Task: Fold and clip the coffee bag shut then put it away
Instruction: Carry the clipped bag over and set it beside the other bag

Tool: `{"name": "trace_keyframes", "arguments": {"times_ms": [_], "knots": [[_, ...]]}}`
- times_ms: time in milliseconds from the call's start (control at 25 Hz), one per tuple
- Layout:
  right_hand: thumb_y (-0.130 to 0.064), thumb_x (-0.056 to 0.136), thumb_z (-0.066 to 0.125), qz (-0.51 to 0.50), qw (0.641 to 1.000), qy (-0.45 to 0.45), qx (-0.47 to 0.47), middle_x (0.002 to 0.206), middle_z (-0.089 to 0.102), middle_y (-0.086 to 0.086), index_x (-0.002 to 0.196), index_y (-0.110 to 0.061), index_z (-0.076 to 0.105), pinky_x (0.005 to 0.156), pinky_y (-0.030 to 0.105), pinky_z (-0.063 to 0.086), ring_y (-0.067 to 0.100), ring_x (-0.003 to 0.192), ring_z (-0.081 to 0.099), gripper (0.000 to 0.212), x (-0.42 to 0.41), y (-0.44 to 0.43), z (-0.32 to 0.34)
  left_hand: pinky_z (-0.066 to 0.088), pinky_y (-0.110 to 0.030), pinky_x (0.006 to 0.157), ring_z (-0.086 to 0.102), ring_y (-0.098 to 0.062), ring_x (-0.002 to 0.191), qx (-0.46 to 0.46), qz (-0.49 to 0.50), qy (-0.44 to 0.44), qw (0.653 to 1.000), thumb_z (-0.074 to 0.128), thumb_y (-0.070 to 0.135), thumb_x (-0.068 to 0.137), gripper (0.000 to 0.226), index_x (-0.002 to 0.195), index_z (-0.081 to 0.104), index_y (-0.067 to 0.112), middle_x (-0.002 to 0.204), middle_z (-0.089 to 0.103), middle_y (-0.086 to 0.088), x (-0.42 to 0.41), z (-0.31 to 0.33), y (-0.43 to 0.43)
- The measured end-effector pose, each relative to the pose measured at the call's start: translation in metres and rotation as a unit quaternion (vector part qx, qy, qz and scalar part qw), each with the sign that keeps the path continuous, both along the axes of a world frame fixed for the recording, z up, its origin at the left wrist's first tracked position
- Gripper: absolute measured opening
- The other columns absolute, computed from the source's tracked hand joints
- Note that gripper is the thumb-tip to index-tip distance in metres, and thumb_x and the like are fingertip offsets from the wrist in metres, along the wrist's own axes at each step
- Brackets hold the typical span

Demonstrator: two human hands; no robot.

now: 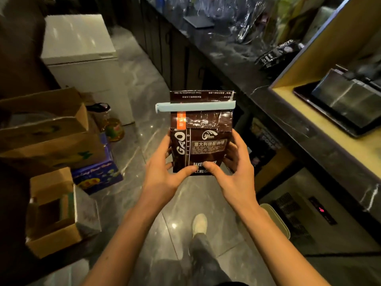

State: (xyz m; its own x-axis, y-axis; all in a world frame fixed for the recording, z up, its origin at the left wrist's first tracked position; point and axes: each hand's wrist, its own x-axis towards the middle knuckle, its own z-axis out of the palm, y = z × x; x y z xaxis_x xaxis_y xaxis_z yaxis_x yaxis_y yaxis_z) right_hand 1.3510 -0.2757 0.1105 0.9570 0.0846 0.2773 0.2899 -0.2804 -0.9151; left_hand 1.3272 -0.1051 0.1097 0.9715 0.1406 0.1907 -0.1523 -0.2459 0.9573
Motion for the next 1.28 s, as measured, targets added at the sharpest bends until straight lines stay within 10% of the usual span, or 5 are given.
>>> {"name": "trace_keyframes", "arguments": {"times_ms": [520, 1040, 1280], "knots": [[-0.018, 0.077, 0.079, -0.079, 0.994, 0.062, 0.032, 0.128, 0.049, -0.032, 0.137, -0.052, 0.029, 0.096, 0.011, 0.042, -0.016, 0.121, 0.046, 0.085, 0.376, -0.021, -0.002, 0.044, -0.012, 0.097, 0.054, 0.004, 0.122, 0.043, -0.067, -0.027, 0.996, 0.078, 0.021, 0.079, 0.083, 0.148, 0.033, 0.026, 0.133, 0.058, 0.015, 0.402, 0.005, -0.019], [-0.015, 0.069, 0.086, -0.361, 0.915, 0.149, 0.104, 0.137, 0.054, -0.007, 0.148, -0.027, 0.029, 0.106, 0.039, 0.047, 0.007, 0.124, 0.054, 0.098, 0.656, 0.016, -0.041, 0.048, -0.03, 0.101, 0.053, 0.006, 0.119, 0.018, -0.355, 0.085, 0.931, 0.081, 0.022, 0.074, 0.095, 0.15, 0.026, 0.034, 0.125, 0.05, 0.033, 0.776, -0.04, -0.004], [-0.018, 0.066, 0.087, -0.433, 0.877, 0.151, 0.142, 0.138, 0.054, 0.0, 0.143, -0.024, 0.037, 0.094, 0.028, 0.051, 0.008, 0.119, 0.057, 0.092, 0.738, -0.03, -0.058, 0.049, -0.025, 0.098, 0.054, -0.005, 0.124, 0.044, -0.443, 0.121, 0.887, 0.084, 0.025, 0.071, 0.092, 0.147, 0.031, 0.026, 0.138, 0.054, 0.006, 0.892, -0.053, -0.068]]}}
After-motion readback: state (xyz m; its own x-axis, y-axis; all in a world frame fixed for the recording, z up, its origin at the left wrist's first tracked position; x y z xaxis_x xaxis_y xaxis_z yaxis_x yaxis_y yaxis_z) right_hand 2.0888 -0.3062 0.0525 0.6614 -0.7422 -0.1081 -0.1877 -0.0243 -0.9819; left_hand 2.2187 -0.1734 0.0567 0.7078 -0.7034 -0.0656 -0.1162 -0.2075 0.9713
